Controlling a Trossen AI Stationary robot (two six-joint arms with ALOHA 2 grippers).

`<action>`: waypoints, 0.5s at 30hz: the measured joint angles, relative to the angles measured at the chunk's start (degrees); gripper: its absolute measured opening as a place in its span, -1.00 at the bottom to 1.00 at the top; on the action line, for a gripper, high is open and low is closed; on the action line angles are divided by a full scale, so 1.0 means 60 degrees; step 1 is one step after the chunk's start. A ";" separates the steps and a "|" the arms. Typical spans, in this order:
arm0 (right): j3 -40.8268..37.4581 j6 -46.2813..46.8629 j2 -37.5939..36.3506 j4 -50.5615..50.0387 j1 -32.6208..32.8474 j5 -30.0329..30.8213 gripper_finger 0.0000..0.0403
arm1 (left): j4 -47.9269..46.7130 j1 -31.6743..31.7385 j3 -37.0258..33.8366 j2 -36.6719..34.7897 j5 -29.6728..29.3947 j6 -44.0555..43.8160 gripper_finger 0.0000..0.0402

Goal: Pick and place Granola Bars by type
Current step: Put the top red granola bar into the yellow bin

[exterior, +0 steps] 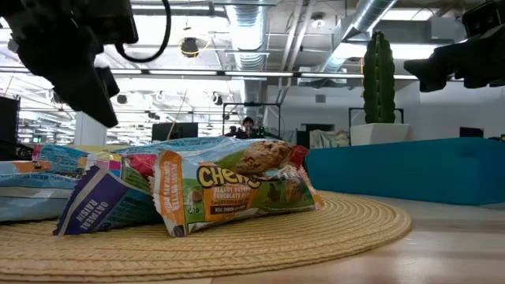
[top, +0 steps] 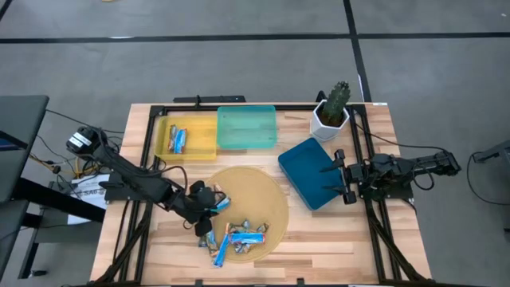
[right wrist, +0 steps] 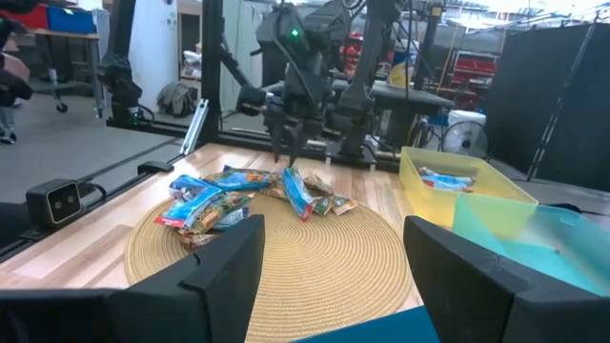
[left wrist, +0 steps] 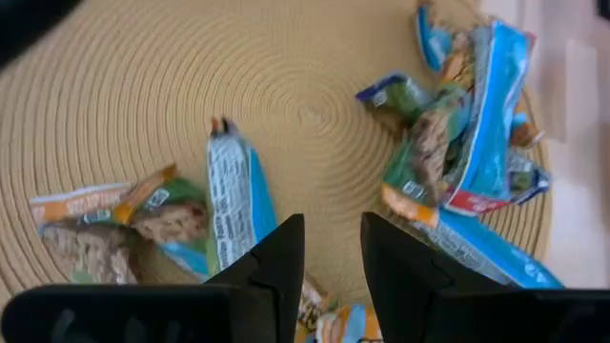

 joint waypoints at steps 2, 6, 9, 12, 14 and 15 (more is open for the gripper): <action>0.0000 -0.0001 -0.0002 0.0000 0.0001 0.0000 0.21 | -0.0461 0.0016 0.0176 0.0203 0.0162 0.0150 -0.51; -0.0002 0.0000 -0.0004 0.0000 -0.0001 0.0004 0.21 | -0.1316 0.0011 0.0741 0.0743 0.0324 0.0580 -0.51; 0.0000 -0.0001 -0.0003 0.0002 -0.0001 0.0004 0.21 | -0.1722 0.0042 0.1126 0.1100 0.0380 0.0863 -0.51; -0.0001 -0.0002 -0.0002 0.0002 0.0001 0.0004 0.21 | -0.1972 0.0133 0.1370 0.1333 0.0395 0.1096 -0.51; -0.0002 0.0000 -0.0004 0.0003 0.0000 0.0004 0.21 | -0.2061 0.0219 0.1399 0.1446 0.0428 0.1169 -0.51; -0.0001 -0.0002 -0.0001 0.0001 -0.0001 0.0004 0.21 | -0.2135 0.0259 0.1399 0.1494 0.0459 0.1178 -0.51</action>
